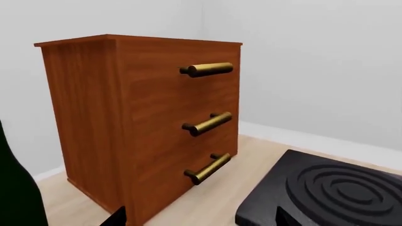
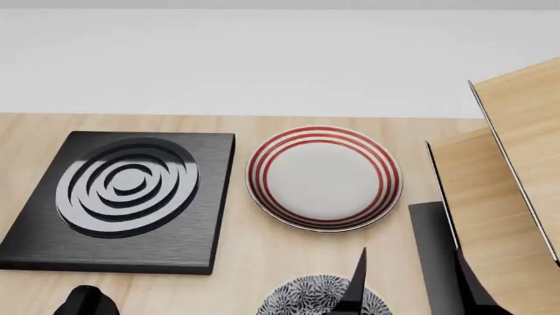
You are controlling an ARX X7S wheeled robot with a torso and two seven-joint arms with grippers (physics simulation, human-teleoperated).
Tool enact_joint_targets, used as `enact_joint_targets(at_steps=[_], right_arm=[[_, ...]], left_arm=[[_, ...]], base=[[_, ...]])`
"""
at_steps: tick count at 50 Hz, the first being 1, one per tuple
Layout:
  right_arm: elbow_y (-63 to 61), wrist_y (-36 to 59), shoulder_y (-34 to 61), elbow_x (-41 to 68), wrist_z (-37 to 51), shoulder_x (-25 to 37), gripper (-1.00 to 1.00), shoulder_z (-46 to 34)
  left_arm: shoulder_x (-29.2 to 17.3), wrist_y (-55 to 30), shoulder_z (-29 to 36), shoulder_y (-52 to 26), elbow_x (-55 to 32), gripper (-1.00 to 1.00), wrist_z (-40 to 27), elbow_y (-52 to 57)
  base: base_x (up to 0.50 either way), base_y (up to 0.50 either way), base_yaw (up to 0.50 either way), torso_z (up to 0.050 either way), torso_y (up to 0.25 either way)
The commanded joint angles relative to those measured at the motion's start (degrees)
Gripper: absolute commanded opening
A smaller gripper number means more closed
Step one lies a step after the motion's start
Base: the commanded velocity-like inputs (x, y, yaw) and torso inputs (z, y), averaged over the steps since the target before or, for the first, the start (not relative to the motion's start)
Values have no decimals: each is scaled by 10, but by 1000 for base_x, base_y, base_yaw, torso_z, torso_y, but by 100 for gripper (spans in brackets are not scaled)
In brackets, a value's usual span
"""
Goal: Pick up the cream cheese and put it in the bowl.
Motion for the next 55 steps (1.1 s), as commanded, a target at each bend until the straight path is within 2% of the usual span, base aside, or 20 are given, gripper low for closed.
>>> enact_joint_targets(at_steps=[1, 9, 22, 55], right_arm=[[7, -10, -2, -1, -2, 1, 100, -5], [14, -14, -2, 2, -2, 0, 100, -4], [22, -18, -2, 2, -2, 1, 100, -8], [28, -15, 2, 2, 2, 4, 100, -18]], left_arm=[[4, 8, 10, 3, 10, 100, -9, -16], [17, 29, -10, 10, -2, 100, -25, -26], [26, 70, -2, 20, -2, 100, -25, -76], [27, 88, 26, 29, 5, 100, -33, -126]], base=[[0, 0, 0, 0, 0], [0, 0, 0, 0, 0], [0, 0, 0, 0, 0], [0, 0, 0, 0, 0]])
